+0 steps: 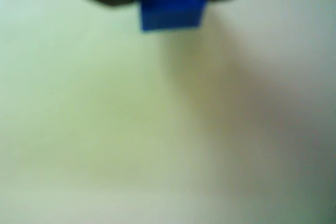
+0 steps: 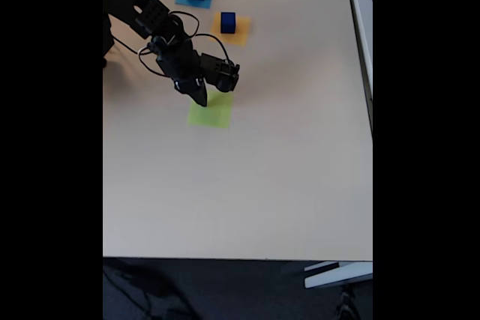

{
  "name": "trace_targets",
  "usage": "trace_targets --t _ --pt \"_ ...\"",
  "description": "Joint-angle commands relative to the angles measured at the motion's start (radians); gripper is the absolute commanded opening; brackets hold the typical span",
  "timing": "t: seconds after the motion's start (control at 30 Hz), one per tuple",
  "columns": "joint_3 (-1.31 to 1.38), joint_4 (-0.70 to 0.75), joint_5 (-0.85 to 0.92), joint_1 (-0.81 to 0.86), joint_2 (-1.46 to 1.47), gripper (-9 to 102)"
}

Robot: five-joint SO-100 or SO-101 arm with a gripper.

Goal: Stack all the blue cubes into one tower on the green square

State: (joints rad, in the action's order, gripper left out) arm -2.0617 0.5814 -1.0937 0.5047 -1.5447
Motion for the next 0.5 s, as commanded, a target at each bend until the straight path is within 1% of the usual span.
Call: trace_targets --t 0.0,0.47 --pt "0.003 -0.021 -0.009 0.003 -0.008 5" --pt "-0.011 -0.052 0.014 0.003 -0.008 9"
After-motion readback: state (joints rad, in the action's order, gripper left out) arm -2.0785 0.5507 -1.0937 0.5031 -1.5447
